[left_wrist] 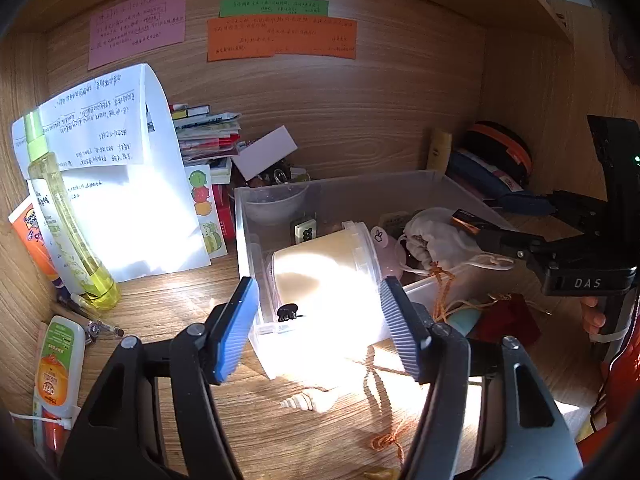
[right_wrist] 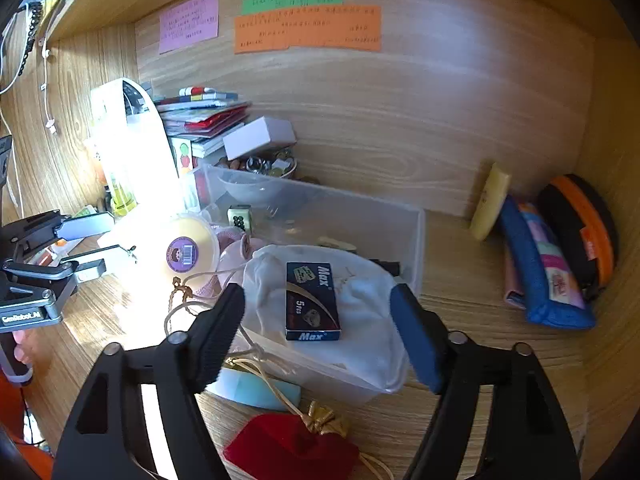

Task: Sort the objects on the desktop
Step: 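Release the Max box into the box with the right tool while the left releases the clip, then grasp the brown gourd beads with the left tool while the right grasps the red velvet pouch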

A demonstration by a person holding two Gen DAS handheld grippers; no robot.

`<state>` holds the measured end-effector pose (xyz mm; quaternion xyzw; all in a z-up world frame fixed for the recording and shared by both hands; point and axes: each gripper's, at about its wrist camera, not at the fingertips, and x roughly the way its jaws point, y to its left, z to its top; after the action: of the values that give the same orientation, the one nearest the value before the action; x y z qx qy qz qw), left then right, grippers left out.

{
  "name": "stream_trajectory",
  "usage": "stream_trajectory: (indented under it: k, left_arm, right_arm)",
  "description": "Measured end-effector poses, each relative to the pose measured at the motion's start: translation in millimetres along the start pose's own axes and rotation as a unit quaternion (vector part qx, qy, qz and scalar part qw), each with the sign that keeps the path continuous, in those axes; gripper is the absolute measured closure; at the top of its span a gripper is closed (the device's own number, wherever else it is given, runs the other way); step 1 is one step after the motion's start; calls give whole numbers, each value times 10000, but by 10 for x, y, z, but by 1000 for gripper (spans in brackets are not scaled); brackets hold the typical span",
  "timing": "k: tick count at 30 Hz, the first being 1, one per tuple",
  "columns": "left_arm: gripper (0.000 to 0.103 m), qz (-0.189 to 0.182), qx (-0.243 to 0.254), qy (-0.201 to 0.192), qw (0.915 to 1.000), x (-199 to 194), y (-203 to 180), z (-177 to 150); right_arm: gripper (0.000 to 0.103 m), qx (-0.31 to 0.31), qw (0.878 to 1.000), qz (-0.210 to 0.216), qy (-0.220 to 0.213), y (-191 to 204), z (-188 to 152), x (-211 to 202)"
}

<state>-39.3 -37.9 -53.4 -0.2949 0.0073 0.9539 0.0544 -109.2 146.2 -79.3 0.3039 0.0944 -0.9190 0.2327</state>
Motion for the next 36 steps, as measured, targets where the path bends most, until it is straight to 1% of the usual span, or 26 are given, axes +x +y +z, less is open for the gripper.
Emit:
stream_trajectory:
  k: [2, 4, 5, 8, 9, 13, 18, 26, 36]
  left_arm:
    - [29, 29, -20, -39, 10000, -40, -3, 5]
    - [27, 54, -34, -60, 10000, -78, 3, 9]
    - [24, 76, -44, -65, 9999, -95, 9, 10]
    - [9, 209, -122, -116, 9996, -165, 36, 2]
    - [8, 243, -150, -137, 9995, -190, 49, -6]
    - [7, 278, -209, -70, 9994, -257, 94, -53]
    - [7, 349, -169, 164, 9991, -288, 83, -188]
    - [7, 417, -177, 541, 9975, -292, 24, -468]
    - [7, 170, -281, 856, 9958, -290, -71, -710]
  right_arm:
    - [21, -24, 10000, -26, -56, 15, -19, -70]
    - [20, -38, 10000, -36, -84, 29, -41, -121]
    - [20, -49, 9999, -42, -82, 37, -56, -148]
    - [19, -40, 10000, -61, -60, 45, -98, -206]
    - [19, -23, 10000, -72, -50, 43, -114, -224]
    - [17, 84, 9999, -97, -19, -7, -180, -301]
    - [16, 235, 9996, -153, 29, -87, -288, -385]
    - [15, 385, 9985, -226, 302, -132, -517, -393]
    - [15, 561, 9955, -104, 752, -90, -762, -236]
